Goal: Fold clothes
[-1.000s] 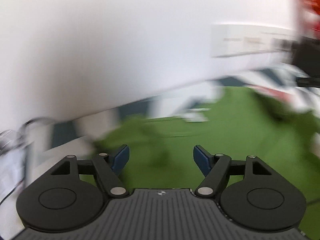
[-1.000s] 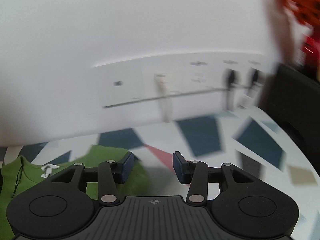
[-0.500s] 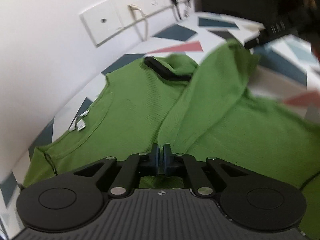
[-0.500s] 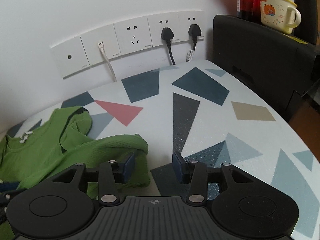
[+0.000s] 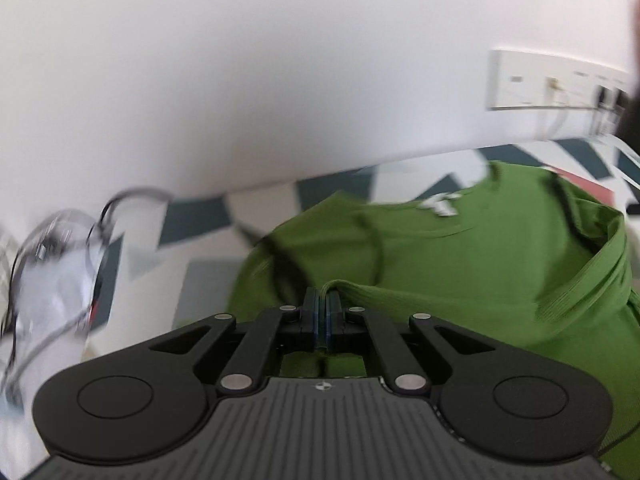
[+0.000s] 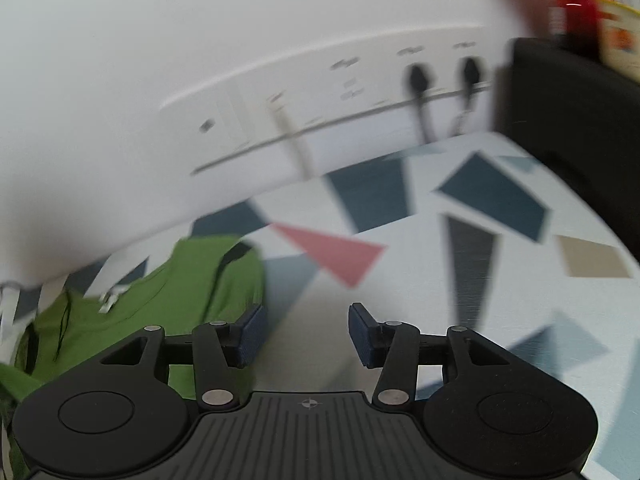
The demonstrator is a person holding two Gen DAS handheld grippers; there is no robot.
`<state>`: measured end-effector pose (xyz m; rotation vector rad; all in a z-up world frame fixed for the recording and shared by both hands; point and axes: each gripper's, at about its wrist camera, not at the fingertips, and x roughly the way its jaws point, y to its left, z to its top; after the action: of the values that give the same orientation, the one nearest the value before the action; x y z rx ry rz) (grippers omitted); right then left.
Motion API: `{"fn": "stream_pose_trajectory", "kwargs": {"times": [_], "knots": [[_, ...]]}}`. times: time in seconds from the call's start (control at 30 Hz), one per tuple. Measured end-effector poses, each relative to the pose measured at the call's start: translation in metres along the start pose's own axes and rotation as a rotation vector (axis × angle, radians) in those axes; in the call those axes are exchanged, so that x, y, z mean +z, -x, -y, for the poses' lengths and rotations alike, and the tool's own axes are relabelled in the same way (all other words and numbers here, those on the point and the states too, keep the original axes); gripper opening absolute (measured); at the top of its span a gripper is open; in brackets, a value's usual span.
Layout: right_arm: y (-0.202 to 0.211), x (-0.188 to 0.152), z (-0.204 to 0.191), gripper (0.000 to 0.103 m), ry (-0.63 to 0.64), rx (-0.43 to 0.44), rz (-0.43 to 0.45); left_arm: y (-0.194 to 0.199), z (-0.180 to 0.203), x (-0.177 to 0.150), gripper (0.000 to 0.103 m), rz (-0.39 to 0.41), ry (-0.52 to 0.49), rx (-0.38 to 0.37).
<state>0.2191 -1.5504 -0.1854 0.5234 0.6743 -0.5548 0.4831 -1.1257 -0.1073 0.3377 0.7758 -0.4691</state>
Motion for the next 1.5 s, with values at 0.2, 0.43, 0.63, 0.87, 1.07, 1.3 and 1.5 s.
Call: {"fn": "stream_pose_trajectory", "kwargs": {"times": [0.2,0.43,0.63,0.87,1.07,1.3,1.5], "knots": [[-0.026,0.001,-0.022,0.043,-0.045,0.061,-0.074,0.005,-0.004,-0.011,0.004,0.013,0.008,0.004],[-0.043,0.017,-0.029,0.036,-0.103,0.103,-0.112,0.014,-0.011,-0.006,0.004,0.037,0.038,-0.011],[-0.061,0.026,-0.029,0.004,-0.125,0.066,-0.17,0.032,-0.021,0.001,0.004,0.046,0.101,-0.055],[-0.053,0.049,-0.008,0.002,-0.215,0.002,-0.052,-0.001,-0.029,0.016,0.004,0.0,0.142,-0.054],[-0.091,0.056,-0.015,0.003,-0.176,-0.039,-0.022,-0.076,-0.021,0.033,0.009,-0.088,0.039,-0.026],[-0.059,0.034,-0.037,0.034,0.04,-0.095,0.042,-0.084,-0.038,0.035,0.052,-0.101,-0.002,-0.115],[-0.013,-0.027,-0.067,0.063,0.222,-0.061,0.012,-0.09,-0.032,0.022,0.052,-0.127,-0.034,-0.137]]}}
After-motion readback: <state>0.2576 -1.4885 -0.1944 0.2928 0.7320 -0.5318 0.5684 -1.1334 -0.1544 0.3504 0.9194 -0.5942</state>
